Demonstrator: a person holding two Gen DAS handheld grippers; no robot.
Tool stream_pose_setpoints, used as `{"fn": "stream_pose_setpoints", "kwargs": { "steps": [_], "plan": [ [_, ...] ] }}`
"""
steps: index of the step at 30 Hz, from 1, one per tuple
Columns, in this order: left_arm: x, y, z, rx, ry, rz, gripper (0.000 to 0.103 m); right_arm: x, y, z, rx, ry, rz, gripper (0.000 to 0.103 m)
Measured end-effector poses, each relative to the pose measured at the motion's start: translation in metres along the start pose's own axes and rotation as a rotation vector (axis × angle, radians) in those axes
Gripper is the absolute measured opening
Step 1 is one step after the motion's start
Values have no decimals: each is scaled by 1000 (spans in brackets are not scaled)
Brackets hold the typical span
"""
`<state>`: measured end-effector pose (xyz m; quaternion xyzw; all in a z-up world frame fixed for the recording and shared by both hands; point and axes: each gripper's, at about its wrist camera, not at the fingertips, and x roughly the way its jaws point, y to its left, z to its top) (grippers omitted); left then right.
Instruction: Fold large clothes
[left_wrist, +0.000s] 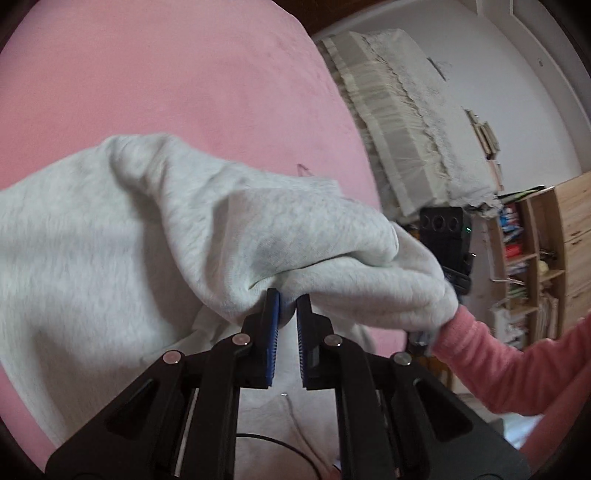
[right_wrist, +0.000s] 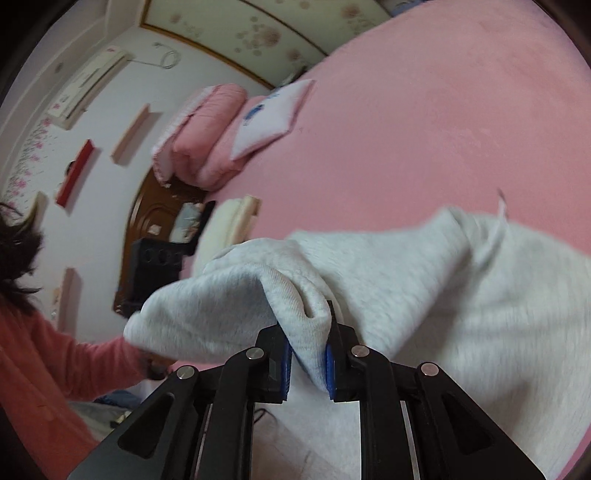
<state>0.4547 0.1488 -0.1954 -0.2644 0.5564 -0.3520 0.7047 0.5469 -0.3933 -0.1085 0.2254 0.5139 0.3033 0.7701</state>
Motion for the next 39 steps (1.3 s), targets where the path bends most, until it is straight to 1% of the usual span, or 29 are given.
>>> {"fn": "stream_pose_setpoints", "kwargs": {
  "steps": [1,3,5,6,7,8,9,10,11,12,13,15,16,17,18,19,21,22,23,25,27,28,29,31,32,33,34,36,39],
  "plan": [
    [6,-4,-14,1,-15,25,6,-2,-9,-10,24,8,-25,20],
    [15,-9,-40,-10,-32,90,7,5,-12,-34,60,15,-93,38],
    [30,-18,-56,-20,-8,150,12,5,-12,-53,76,22,-159,38],
    [35,-25,-65,-22,29,192,22,3,-11,-61,83,19,-187,38],
    [41,-32,-80,-27,68,219,38,-1,-11,-62,92,16,-215,38],
    [42,-40,-93,-34,98,232,49,-7,-9,-66,108,17,-231,39],
    [41,-47,-99,-43,110,235,61,-14,-8,-69,129,18,-237,45],
    [39,-51,-104,-49,111,227,61,-21,-7,-72,158,21,-233,51],
    [33,-60,-109,-59,102,217,61,-30,-8,-74,181,21,-220,71],
    [28,-70,-113,-74,91,204,61,-37,-6,-78,212,13,-187,95],
    [26,-72,-110,-87,78,194,61,-51,-3,-80,252,-15,-138,100],
    [20,-88,-97,-137,20,189,61,-52,22,-84,289,-74,-92,100],
    [15,-96,-70,-159,-1,192,61,-60,27,-85,313,-104,-88,100],
    [18,-98,-66,-185,-28,183,61,-63,34,-84,330,-117,-82,100],
    [24,-94,-61,-211,-40,182,62,-58,40,-85,354,-124,-74,100],
    [32,-89,-54,-240,-43,195,62,-39,57,-93,370,-131,-56,100],
    [47,-70,-42,-309,-27,287,62,-12,74,-98,410,-122,-67,100],
    [46,-55,-40,-350,-10,341,62,-5,70,-98,435,-106,-106,100],
    [53,-49,-41,-392,-4,373,62,11,83,-104,459,-92,-148,100],
    [70,-38,-43,-473,-11,367,62,44,82,-112,521,-77,-211,99],
    [87,-31,-47,-529,-27,338,62,70,68,-122,583,-46,-264,91],
    [89,-31,-48,-531,-49,339,60,79,62,-123,602,-42,-284,89],
    [90,-30,-53,-519,-67,345,56,84,60,-122,604,-51,-316,81],
    [84,-37,-55,-463,-100,381,37,80,65,-116,549,-120,-361,56],
    [83,-48,-56,-420,-121,402,32,79,68,-114,513,-157,-356,25],
    [85,-60,-60,-395,-142,406,22,77,70,-111,498,-176,-355,19],
    [83,-71,-63,-366,-170,411,7,75,71,-110,492,-187,-340,18],
    [73,-90,-66,-310,-209,419,6,63,74,-109,478,-213,-282,15],
    [53,-116,-77,-282,-260,406,5,45,81,-119,468,-267,-153,15]
  ]
}}
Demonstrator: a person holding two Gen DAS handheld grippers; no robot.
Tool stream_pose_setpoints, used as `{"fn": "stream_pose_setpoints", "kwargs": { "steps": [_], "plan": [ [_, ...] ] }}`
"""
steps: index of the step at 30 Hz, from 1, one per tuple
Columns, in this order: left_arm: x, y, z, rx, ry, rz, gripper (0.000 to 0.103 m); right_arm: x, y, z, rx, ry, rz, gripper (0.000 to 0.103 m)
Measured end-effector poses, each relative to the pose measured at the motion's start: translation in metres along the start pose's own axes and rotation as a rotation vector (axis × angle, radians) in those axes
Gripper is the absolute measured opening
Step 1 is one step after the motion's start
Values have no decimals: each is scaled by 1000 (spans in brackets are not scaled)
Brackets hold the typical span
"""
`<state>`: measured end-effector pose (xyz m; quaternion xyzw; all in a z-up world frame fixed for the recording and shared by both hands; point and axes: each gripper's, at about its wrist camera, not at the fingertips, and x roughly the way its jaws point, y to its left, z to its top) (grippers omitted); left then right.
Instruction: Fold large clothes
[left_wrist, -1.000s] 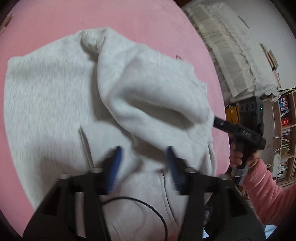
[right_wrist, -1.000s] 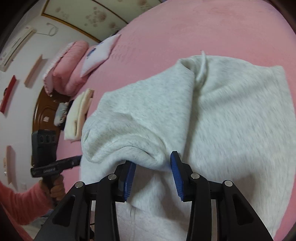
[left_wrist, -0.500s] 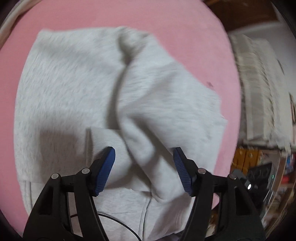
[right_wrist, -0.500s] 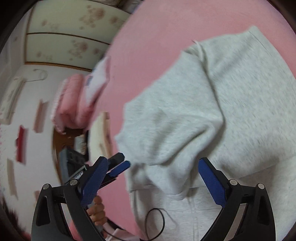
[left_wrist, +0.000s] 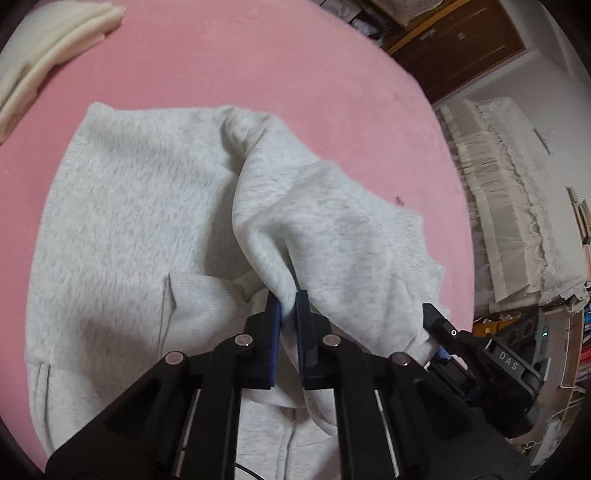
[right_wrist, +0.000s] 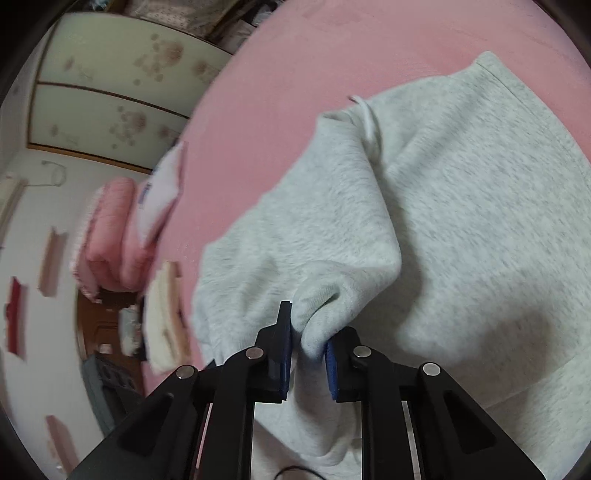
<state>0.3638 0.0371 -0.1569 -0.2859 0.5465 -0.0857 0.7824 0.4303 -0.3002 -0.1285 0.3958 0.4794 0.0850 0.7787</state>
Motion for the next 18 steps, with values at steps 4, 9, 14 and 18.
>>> {"fn": "stream_pose_setpoints", "kwargs": {
  "steps": [4,9,14,18],
  "plan": [
    [-22,5,-21,-15,16,-24,5,-21,-22,0,-18,4,-39,15],
    [9,13,-46,-7,61,127,8,0,-36,-8,-148,97,-259,31],
    [-25,0,-56,-71,-17,250,42,-30,-8,-18,-306,2,-391,44],
    [-78,-31,-67,61,-178,181,50,-65,21,-24,-439,-64,-386,46]
  ]
}}
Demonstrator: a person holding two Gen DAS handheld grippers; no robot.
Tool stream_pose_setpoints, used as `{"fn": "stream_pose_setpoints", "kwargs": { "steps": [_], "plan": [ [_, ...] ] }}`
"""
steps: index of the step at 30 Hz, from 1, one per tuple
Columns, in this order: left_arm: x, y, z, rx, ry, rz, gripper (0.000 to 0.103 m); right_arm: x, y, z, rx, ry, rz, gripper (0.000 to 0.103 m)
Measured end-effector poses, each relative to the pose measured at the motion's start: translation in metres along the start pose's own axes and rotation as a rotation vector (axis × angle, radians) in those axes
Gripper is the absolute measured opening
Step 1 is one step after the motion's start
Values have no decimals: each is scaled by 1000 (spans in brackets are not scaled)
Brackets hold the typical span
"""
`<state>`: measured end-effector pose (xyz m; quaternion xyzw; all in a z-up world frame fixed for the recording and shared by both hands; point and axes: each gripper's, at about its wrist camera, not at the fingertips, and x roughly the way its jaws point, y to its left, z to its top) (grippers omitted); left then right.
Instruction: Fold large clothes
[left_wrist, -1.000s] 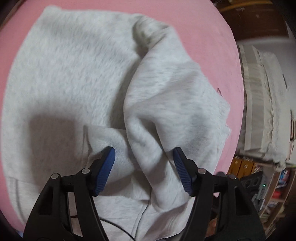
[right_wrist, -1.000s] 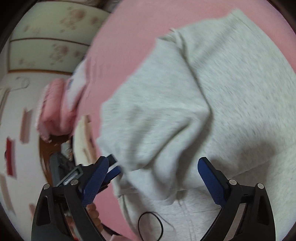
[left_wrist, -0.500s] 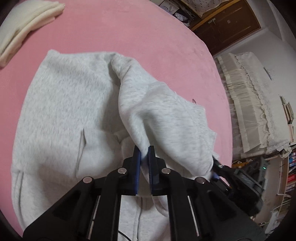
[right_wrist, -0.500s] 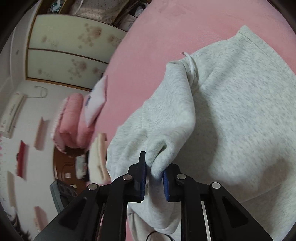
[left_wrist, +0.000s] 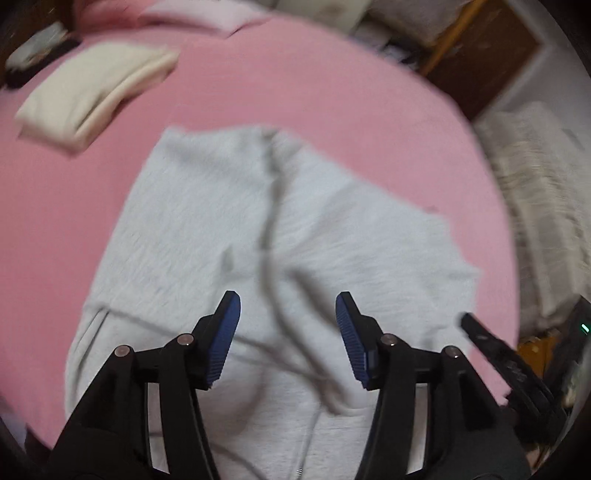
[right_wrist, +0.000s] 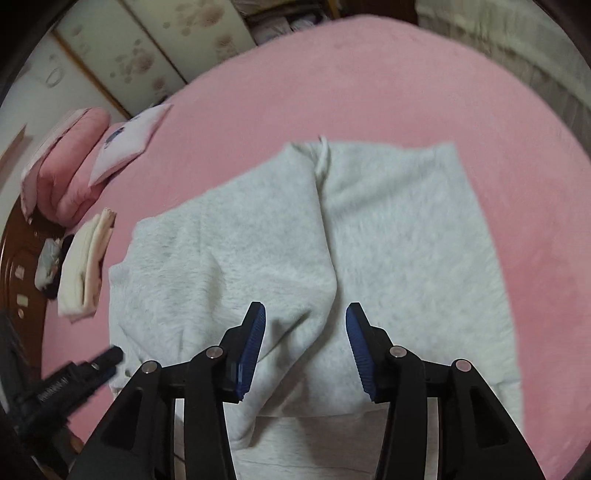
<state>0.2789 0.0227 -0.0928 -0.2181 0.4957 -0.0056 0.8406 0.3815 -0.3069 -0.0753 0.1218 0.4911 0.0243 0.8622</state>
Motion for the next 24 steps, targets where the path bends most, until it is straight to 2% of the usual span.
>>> {"fn": "stream_pose_setpoints", "kwargs": {
  "steps": [1,2,3,4,5,7,9,10,12,13,16,17,19,22,23,24],
  "plan": [
    [-10,-13,-1,52,-21,-81,50,-8,6,1,-17,-8,59,46],
    [-12,-28,0,91,-20,-102,49,-6,18,3,-28,5,116,46],
    [-11,-41,0,128,-5,-91,41,-6,26,4,-42,27,163,46],
    [-3,-58,3,151,12,-73,28,-4,35,5,-62,51,193,46],
    [9,-69,2,179,46,-41,23,5,48,5,-92,71,219,46],
    [35,-77,5,180,95,-8,1,20,68,-1,-152,101,248,41],
    [59,-77,3,133,159,14,0,42,82,-5,-188,145,281,15],
    [70,-75,2,107,184,21,0,54,84,-9,-193,177,285,11],
    [99,-64,-2,55,224,37,0,81,78,-18,-184,226,289,8],
    [115,-45,-7,36,237,48,0,88,74,-19,-176,236,301,8],
    [132,-28,-13,-7,218,-7,0,92,61,-25,-214,212,298,6],
    [131,-27,-15,-7,209,-3,0,91,57,-26,-235,204,294,6],
    [126,-31,-17,47,183,54,0,86,52,-27,-254,171,243,0],
    [110,-51,-12,159,131,184,0,69,41,-22,-281,91,29,0],
    [100,-58,-8,193,97,214,0,60,37,-16,-269,72,25,0],
    [91,-63,-3,214,58,206,0,54,34,-11,-253,63,44,0]
  ]
}}
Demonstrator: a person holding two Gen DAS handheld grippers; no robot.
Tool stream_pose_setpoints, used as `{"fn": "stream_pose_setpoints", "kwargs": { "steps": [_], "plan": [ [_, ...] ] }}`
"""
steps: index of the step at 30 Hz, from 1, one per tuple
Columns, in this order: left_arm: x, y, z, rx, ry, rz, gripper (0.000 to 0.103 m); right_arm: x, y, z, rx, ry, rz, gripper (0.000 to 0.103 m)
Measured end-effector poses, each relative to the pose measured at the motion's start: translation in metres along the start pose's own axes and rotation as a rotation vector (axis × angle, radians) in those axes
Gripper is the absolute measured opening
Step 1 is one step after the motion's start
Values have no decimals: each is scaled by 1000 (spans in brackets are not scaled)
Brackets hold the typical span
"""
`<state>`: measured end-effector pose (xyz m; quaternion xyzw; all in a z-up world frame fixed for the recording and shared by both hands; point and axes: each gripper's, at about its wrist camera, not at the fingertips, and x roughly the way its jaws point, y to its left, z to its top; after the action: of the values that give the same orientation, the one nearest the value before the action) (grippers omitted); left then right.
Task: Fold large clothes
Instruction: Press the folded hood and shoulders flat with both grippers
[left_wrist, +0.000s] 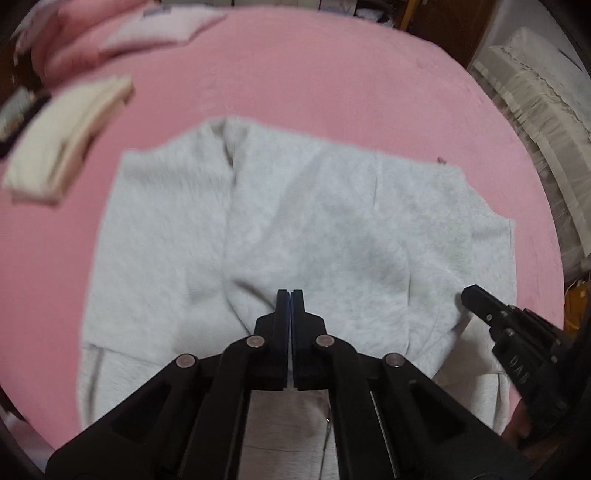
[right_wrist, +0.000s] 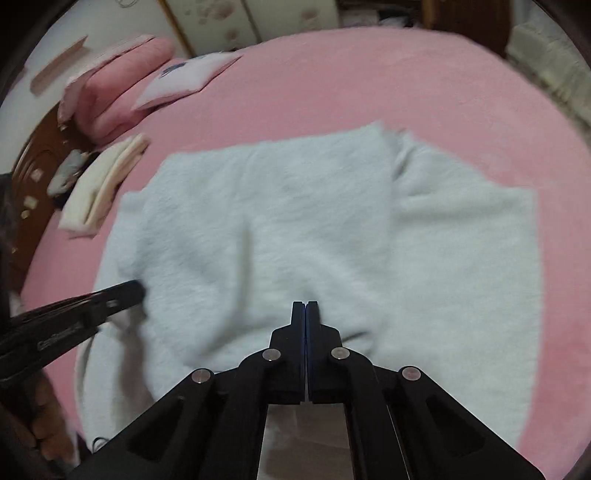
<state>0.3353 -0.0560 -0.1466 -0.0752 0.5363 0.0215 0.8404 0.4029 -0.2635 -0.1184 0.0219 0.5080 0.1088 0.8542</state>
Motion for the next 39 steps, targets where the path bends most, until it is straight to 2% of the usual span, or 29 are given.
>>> {"fn": "stream_pose_setpoints", "kwargs": {
  "steps": [2,4,6,8,9,11,16,20,22,24,25,26,27,28,29,30,32,34,35,36,38,39],
  "plan": [
    [-18,1,20,13,-73,-39,0,-10,-9,9,24,-28,78,0],
    [-16,2,40,21,-94,-54,0,-8,-12,24,22,-65,171,0],
    [11,-1,61,52,-66,0,0,5,-15,43,31,-77,217,0],
    [51,-1,81,80,-42,120,0,28,-14,67,35,-66,229,0],
    [64,2,90,77,-33,155,0,41,-12,75,24,-59,224,0],
    [96,15,107,47,-11,170,0,74,-17,94,-5,-52,175,0],
    [146,43,135,-50,21,111,0,107,-48,129,33,-79,145,0],
    [161,46,153,-31,14,109,0,134,-74,149,54,-82,96,0],
    [165,52,160,-42,23,89,0,136,-83,150,29,-94,31,0],
    [167,65,165,-78,22,50,0,131,-93,148,36,-92,17,0],
    [167,69,166,-81,18,42,0,127,-98,148,27,-105,-20,0],
    [167,74,168,-70,6,52,0,126,-107,149,18,-111,-88,0],
    [164,76,170,-51,-10,106,0,124,-115,148,15,-99,-174,0],
    [161,77,170,-32,-20,192,3,124,-126,147,27,-86,-200,0],
    [159,81,173,-6,-19,333,3,118,-146,145,87,-85,-156,0],
    [157,86,175,0,-15,371,3,112,-159,143,130,-89,-134,0],
    [147,101,174,-29,-12,314,4,88,-180,135,174,-129,-104,0],
    [135,113,167,-55,-3,279,10,65,-189,124,164,-151,-113,0],
    [129,117,161,-62,6,291,12,58,-191,120,157,-152,-122,0],
    [125,120,156,-66,16,306,17,49,-193,112,150,-146,-139,0],
    [110,126,138,-81,43,336,37,39,-191,97,146,-111,-170,0],
    [101,129,126,-95,44,338,52,34,-190,88,147,-78,-189,0]
  ]
}}
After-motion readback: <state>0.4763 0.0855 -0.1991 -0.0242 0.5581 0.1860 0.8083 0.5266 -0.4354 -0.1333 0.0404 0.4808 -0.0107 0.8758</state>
